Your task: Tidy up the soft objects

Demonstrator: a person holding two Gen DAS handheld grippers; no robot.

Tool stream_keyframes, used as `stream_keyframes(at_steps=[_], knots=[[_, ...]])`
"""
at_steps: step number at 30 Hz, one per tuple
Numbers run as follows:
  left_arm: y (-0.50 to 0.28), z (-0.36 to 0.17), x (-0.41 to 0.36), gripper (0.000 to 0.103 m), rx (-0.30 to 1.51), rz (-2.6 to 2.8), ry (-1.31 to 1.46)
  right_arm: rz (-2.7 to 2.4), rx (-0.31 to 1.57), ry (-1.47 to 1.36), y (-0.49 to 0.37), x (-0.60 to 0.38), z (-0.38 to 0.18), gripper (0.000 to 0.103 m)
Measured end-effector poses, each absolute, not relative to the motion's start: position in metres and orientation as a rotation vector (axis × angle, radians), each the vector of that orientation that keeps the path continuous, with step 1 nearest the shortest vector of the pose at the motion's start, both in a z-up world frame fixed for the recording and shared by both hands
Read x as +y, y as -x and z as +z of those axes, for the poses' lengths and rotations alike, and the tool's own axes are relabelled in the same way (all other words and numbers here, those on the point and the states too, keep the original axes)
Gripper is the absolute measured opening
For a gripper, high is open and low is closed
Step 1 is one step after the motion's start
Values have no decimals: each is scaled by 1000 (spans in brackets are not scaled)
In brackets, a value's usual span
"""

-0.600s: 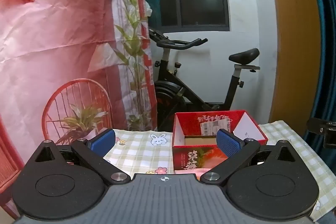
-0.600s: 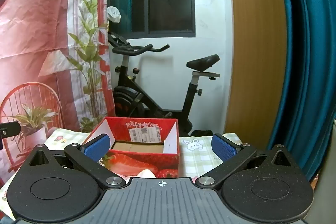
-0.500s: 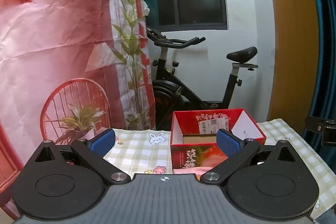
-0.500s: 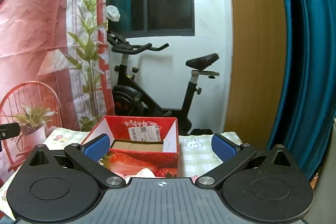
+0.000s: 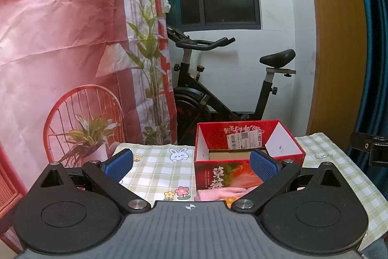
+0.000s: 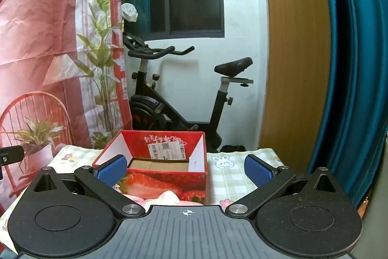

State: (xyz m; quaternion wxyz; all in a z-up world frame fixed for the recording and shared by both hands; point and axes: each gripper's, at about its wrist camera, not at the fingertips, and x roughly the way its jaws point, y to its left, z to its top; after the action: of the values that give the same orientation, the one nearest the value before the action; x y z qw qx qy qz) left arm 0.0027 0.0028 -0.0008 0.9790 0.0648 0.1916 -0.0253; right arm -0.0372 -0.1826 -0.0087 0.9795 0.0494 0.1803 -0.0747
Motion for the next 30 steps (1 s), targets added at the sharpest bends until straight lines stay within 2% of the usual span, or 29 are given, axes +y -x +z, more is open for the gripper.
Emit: stream_keyframes(at_steps=[30], knots=[[-2, -4, 1, 103, 394, -58, -127, -160, 383, -112, 36, -180, -10, 103]])
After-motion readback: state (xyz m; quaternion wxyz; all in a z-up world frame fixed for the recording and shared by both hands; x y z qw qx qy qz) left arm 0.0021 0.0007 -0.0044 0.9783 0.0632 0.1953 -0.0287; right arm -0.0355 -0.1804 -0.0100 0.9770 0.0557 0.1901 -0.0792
